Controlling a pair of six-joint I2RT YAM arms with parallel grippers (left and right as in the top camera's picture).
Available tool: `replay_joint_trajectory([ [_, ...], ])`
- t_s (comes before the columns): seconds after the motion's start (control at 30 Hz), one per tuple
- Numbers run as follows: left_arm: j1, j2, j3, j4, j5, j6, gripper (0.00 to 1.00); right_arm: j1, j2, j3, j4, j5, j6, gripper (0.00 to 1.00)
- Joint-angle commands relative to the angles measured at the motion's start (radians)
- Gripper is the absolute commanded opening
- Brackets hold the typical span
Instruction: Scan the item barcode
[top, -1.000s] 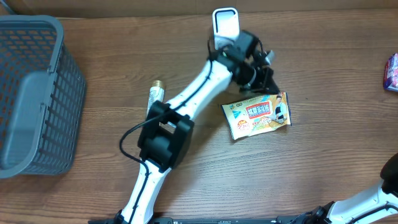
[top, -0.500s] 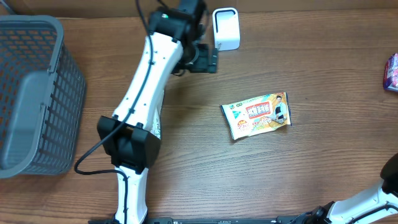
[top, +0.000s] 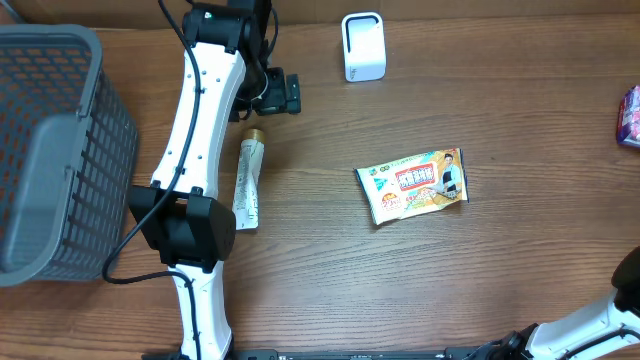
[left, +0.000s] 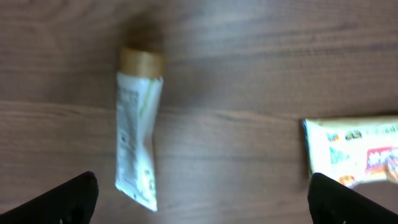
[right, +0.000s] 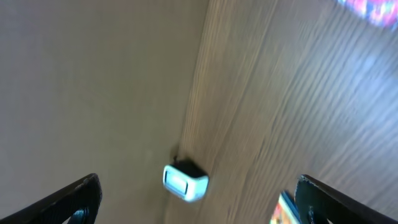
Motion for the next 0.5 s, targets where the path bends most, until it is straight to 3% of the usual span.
replay_joint_trajectory([
  [0.0, -0.017, -0.003, -0.002, 0.0, 0.172, 0.049, 0.98, 0.079, -0.002, -0.014, -0.06, -0.044, -0.185, 1.0],
  [0.03, -0.025, -0.003, -0.002, 0.016, 0.23, 0.079, 0.92, 0.116, -0.002, -0.026, -0.08, -0.014, -0.241, 1.0],
  [0.17, -0.074, -0.003, -0.002, 0.087, 0.306, 0.074, 0.39, 0.318, 0.0, -0.105, -0.132, 0.165, -0.407, 0.79],
  [0.27, -0.123, -0.002, -0.009, 0.121, 0.304, 0.032, 0.07, 0.463, 0.002, -0.205, -0.12, 0.185, -0.48, 0.62],
  [0.37, -0.178, 0.0, -0.028, 0.154, 0.304, -0.003, 0.04, 0.571, 0.002, -0.32, -0.055, 0.171, -0.482, 0.48],
  [0.47, -0.235, 0.007, -0.067, 0.207, 0.304, -0.02, 0.04, 0.649, 0.002, -0.443, 0.023, 0.144, -0.482, 0.14],
])
